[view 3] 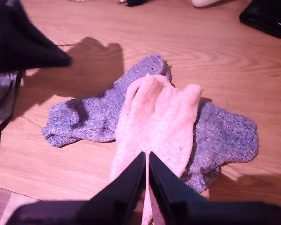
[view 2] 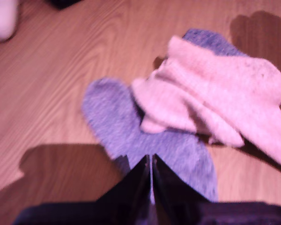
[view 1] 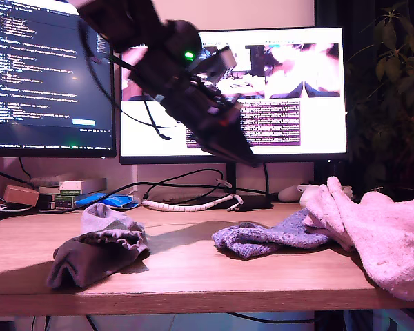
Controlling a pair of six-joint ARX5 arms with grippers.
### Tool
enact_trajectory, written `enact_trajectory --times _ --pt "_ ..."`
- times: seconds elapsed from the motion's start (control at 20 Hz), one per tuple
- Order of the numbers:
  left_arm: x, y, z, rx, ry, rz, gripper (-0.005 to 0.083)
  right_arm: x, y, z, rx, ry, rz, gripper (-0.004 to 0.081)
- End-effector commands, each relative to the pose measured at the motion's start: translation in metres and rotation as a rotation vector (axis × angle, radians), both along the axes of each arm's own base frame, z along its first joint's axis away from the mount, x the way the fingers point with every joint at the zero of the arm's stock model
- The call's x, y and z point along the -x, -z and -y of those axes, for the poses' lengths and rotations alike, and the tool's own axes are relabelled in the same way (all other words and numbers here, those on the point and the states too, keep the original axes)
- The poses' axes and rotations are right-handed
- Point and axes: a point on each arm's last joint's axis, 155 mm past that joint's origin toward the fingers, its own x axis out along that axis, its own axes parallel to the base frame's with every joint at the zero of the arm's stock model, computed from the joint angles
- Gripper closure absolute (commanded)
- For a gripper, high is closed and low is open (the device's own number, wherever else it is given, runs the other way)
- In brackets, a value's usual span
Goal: Pair up the socks based on colour and pattern, by placing them on top of one another
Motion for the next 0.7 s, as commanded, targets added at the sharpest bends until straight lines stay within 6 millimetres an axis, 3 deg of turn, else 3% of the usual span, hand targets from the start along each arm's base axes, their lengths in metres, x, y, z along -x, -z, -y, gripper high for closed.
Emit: enact_trajectory --times 0.0,0.35,0.65 --pt "0.003 0.038 0.008 -0.023 -0.015 -0.077 0.0797 0.001 -0.003 0.000 -0.007 -0.001 0.014 0.0781" --pt "0.006 0.072 0.017 -0.081 -0.092 -0.123 0.0797 0.001 -0.003 0.000 -0.004 -0.004 0.015 0.0781" --pt "0.012 0.094 0.011 -0.126 -0.137 -0.202 0.0797 0.001 -0.003 0.000 0.000 -0.008 0.015 0.0781"
